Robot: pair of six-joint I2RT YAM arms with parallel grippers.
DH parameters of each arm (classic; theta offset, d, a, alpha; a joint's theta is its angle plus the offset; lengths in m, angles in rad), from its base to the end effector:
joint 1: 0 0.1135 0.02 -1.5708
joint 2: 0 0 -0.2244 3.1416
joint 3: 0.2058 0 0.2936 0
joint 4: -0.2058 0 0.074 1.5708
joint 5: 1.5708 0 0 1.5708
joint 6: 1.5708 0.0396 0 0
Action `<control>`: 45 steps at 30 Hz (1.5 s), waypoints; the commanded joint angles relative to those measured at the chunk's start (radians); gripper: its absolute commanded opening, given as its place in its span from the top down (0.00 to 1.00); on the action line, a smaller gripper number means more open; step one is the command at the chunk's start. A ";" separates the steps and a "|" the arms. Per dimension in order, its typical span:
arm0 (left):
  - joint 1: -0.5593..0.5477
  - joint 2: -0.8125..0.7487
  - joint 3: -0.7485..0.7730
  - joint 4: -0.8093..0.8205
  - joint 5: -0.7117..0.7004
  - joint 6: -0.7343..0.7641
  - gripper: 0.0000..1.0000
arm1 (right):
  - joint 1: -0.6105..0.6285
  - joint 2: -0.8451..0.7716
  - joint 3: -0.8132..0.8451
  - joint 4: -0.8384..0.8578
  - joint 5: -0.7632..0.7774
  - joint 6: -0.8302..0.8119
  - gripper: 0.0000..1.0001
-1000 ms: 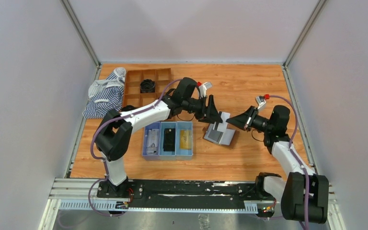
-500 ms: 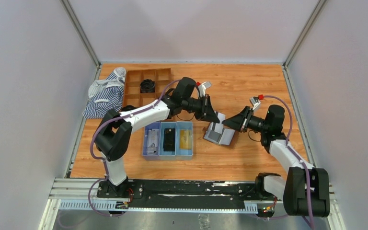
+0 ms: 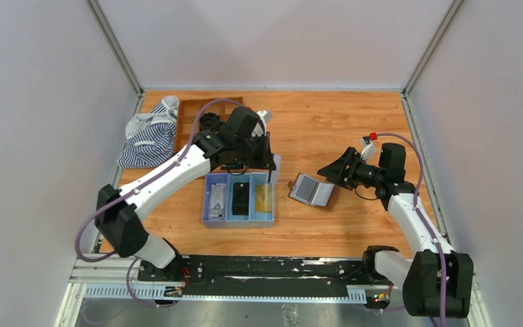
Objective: Take the credit cards out of the card holder
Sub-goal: Place the credit card in the storage box.
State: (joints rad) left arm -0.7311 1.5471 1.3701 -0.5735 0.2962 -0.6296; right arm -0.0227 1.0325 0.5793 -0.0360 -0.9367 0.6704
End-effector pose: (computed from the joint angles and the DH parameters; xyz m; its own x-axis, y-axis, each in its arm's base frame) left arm 0.2826 -0.2690 0.2700 -0.8800 0.0327 -0.4739 0.3457 0.7284 -0.5915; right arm 0.2763 0.0256 0.1885 -0.8015 0.3864 -0.4565 -0.2546 0.4701 0.8451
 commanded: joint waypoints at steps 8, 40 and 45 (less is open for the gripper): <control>0.023 -0.253 -0.131 -0.406 -0.664 0.081 1.00 | -0.003 0.020 0.013 -0.101 0.054 -0.059 0.30; 0.022 0.146 -0.212 -0.454 -0.897 -0.060 0.88 | -0.003 0.032 0.008 -0.112 0.053 -0.070 0.32; 0.018 0.130 -0.214 -0.454 -0.897 -0.060 0.82 | -0.003 0.029 0.008 -0.113 0.050 -0.069 0.32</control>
State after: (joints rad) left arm -0.7101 1.6920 1.1316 -1.0267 -0.5701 -0.6655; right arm -0.0227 1.0634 0.5789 -0.1287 -0.8871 0.6163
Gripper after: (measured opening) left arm 0.161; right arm 0.682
